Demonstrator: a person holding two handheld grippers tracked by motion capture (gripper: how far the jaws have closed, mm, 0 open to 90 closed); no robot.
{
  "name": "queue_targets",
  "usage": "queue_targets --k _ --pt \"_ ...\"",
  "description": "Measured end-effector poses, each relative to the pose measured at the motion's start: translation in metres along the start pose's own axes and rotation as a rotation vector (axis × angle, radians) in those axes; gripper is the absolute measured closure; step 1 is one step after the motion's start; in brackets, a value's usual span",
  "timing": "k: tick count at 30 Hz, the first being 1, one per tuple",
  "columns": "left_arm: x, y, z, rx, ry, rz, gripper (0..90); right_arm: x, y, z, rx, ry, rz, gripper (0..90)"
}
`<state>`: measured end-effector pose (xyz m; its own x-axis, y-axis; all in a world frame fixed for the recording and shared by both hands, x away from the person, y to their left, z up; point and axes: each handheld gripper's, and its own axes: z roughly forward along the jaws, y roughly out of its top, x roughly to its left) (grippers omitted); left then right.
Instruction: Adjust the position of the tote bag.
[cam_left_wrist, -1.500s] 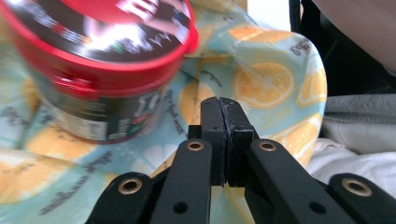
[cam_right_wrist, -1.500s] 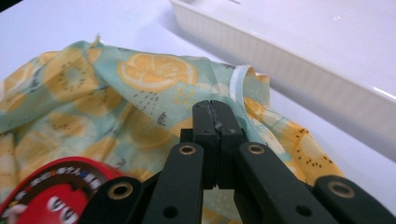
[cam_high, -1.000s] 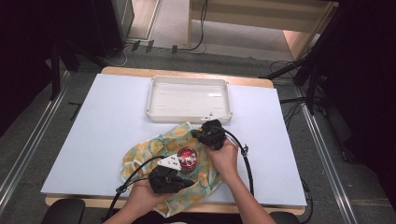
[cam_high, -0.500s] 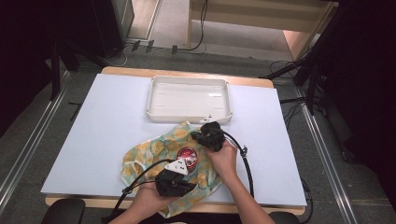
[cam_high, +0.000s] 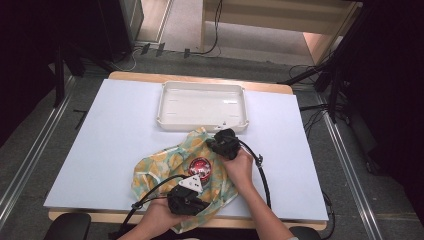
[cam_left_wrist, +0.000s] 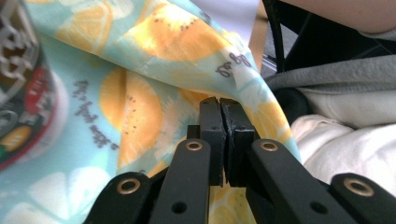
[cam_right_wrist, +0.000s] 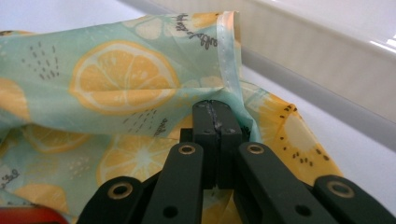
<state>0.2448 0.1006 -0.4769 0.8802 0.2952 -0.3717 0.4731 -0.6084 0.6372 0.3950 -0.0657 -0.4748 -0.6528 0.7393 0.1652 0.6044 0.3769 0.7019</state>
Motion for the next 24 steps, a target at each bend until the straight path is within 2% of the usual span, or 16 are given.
queue_targets --k 5,8,16,24 --pt "0.004 0.001 -0.006 -0.011 0.009 -0.009 86.6 0.003 0.001 -0.006 -0.013 0.015 0.009 90.0" --pt "0.007 0.001 -0.010 -0.013 0.013 -0.026 86.4 0.008 0.003 -0.017 -0.046 0.052 -0.005 90.0" --pt "0.009 0.006 -0.024 -0.037 0.033 -0.021 84.9 0.024 0.002 -0.048 -0.086 0.102 -0.032 90.0" --pt "0.012 0.010 -0.039 -0.053 0.050 -0.041 84.0 0.031 -0.012 -0.057 -0.048 0.117 -0.037 90.0"
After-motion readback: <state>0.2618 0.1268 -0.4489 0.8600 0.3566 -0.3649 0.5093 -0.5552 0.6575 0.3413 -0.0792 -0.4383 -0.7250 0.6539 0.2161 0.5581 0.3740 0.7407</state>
